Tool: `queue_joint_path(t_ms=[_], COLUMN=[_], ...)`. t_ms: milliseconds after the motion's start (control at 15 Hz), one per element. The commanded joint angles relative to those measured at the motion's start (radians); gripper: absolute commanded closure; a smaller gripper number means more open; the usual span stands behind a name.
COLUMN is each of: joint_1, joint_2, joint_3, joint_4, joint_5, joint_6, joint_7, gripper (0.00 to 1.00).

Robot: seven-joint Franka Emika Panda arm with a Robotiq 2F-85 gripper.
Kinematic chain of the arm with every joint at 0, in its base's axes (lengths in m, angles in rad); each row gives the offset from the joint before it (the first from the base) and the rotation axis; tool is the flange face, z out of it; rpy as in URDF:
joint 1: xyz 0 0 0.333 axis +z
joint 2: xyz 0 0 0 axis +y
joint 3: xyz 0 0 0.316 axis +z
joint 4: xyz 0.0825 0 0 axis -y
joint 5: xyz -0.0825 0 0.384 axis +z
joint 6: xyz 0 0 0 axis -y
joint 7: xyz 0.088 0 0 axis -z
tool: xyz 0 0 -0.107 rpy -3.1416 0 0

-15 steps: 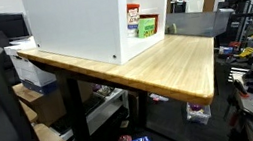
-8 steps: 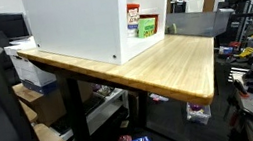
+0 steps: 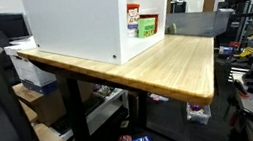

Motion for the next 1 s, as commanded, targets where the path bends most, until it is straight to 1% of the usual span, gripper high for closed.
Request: queue_joint_path(t_ms=[0,67,133,200,267,333,733,867,933], joint_1=[-0.002,-0.002,-0.001,-0.001,-0.001,-0.001,-0.001,-0.001,-0.002], joint_2=[0.003,0.002,0.002,0.001,-0.001,-0.001,-0.010,-0.018,-0.021], joint_3=[0.001,0.001,0.001,0.001,0.001,0.002,0.001,0.001,0.001], joint_4=[0.005,0.005,0.005,0.004,0.004,0.004,0.006,0.007,0.009], joint_5=[0.000,-0.001,-0.001,0.000,-0.001,-0.001,0.001,0.002,0.002], joint_6=[-0.003,-0.003,-0.004,-0.004,-0.005,-0.007,-0.010,-0.011,-0.009], joint_7=[0.001,0.001,-0.001,-0.003,-0.003,-0.002,-0.001,0.000,0.001], gripper=[0.88,0.85,0.76,0.51,0.50,0.48,0.14,0.01,0.01])
